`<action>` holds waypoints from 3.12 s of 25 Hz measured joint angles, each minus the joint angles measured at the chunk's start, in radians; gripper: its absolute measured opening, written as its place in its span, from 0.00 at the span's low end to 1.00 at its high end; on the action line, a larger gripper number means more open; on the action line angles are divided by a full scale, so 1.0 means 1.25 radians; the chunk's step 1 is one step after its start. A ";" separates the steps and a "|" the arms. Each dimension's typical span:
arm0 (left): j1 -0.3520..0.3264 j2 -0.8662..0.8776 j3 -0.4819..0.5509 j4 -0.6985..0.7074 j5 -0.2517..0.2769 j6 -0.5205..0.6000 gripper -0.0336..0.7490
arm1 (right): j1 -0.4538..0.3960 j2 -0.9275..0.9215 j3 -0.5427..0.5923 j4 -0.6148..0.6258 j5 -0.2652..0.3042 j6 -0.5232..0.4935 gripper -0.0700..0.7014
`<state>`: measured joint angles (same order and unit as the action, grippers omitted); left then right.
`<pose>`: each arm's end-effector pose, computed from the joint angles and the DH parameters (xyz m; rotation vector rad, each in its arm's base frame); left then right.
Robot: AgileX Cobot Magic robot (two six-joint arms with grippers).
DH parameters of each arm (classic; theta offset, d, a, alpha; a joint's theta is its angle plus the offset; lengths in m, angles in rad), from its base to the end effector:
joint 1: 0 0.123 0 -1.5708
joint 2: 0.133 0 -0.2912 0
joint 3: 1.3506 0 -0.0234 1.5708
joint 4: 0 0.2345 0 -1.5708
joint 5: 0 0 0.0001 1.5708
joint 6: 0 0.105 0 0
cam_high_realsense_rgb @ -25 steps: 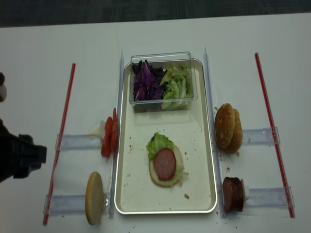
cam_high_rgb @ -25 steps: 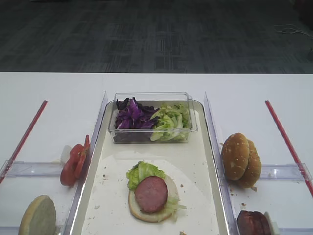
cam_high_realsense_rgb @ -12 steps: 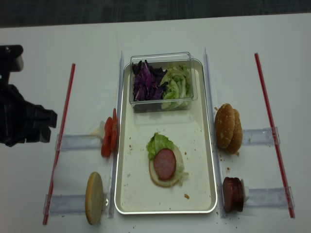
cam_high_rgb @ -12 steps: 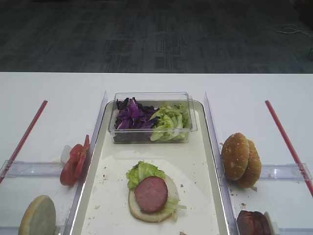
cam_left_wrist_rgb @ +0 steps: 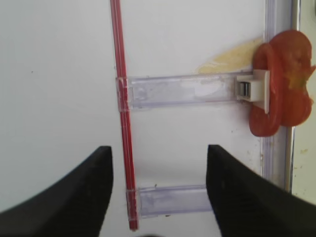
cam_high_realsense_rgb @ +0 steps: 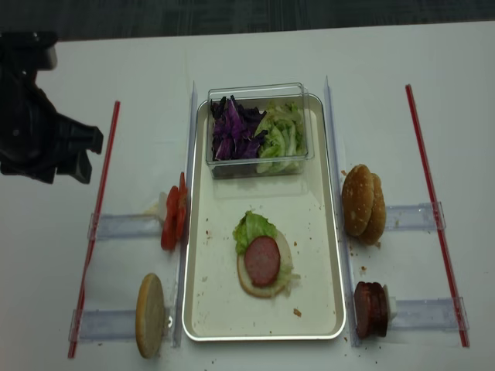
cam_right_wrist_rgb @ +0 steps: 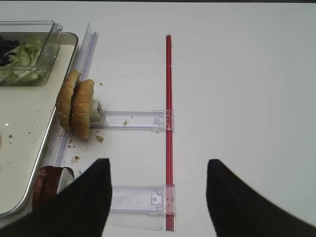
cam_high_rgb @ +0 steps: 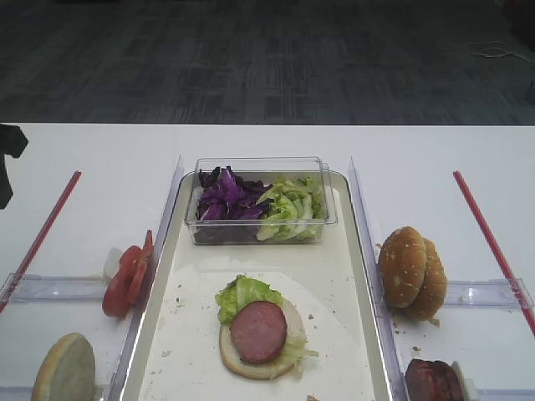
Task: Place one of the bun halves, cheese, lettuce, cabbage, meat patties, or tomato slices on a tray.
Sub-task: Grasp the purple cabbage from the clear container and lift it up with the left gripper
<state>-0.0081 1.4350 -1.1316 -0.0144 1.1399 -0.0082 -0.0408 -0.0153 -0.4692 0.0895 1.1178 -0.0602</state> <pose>0.2555 -0.0034 0.2841 -0.0069 2.9269 -0.0227 -0.0148 0.0091 0.2495 -0.0269 2.1136 0.0482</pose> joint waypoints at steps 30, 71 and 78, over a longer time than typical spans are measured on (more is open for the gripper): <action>0.000 0.387 -0.401 -0.016 0.050 0.021 0.58 | 0.000 0.000 0.000 -0.007 0.001 0.008 0.65; -0.239 0.436 -0.448 -0.079 -0.034 -0.066 0.58 | 0.000 0.000 0.000 -0.012 0.001 0.012 0.65; -0.256 0.436 -0.448 -0.080 -0.051 -0.065 0.58 | 0.000 0.000 0.000 -0.012 0.001 0.012 0.65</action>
<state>-0.3284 1.9796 -1.6911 -0.1144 1.0760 -0.0897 -0.0408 -0.0153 -0.4692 0.0747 1.1192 -0.0448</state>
